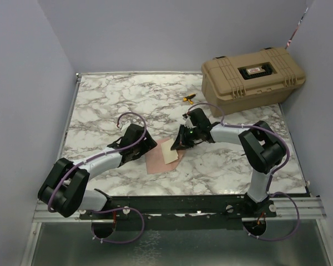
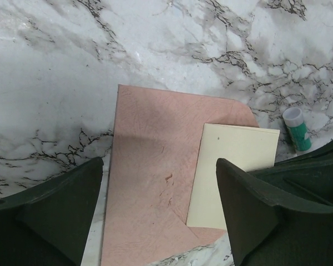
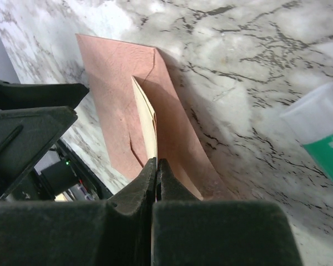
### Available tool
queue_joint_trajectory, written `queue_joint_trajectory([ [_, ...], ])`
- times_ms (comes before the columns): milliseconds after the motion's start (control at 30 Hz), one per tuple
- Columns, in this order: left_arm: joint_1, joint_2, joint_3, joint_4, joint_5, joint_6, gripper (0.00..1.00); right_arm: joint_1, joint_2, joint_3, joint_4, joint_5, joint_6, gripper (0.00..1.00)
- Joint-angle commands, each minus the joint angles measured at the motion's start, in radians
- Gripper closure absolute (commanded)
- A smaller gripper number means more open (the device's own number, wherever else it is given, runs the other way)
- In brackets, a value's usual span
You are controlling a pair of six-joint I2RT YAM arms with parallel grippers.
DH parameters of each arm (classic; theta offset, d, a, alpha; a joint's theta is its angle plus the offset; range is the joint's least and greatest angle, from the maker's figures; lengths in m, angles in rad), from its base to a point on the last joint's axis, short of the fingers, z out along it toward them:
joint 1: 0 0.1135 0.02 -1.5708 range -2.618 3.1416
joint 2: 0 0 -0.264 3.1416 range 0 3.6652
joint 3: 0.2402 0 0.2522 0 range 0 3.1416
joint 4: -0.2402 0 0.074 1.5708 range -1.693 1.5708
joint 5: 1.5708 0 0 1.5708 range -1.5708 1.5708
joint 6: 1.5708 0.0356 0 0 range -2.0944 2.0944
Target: Place the letter into the envelope and seal it
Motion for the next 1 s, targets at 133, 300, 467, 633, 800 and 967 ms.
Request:
queue_joint_trajectory([
  [133, 0.001, -0.019, -0.063, -0.065, 0.016, -0.028, 0.18, 0.01, -0.077, -0.039, 0.013, 0.096, 0.065, 0.99],
  [300, 0.001, -0.025, -0.062, -0.067, 0.009, -0.03, 0.19, 0.009, -0.131, -0.06, 0.027, 0.119, 0.084, 0.99],
  [467, 0.001, -0.018, -0.055, -0.067, 0.014, -0.028, 0.19, 0.009, -0.126, -0.054, 0.0, 0.118, 0.077, 1.0],
  [633, 0.001, -0.011, -0.051, -0.068, 0.028, -0.027, 0.18, 0.009, -0.092, -0.056, -0.016, 0.114, 0.07, 0.99],
  [800, 0.001, -0.001, -0.047, -0.071, 0.049, -0.027, 0.19, 0.01, -0.076, -0.047, -0.02, 0.101, 0.065, 0.99],
  [967, 0.001, 0.006, -0.04, -0.071, 0.06, -0.026, 0.19, 0.01, -0.069, -0.05, -0.021, 0.095, 0.071, 0.99],
])
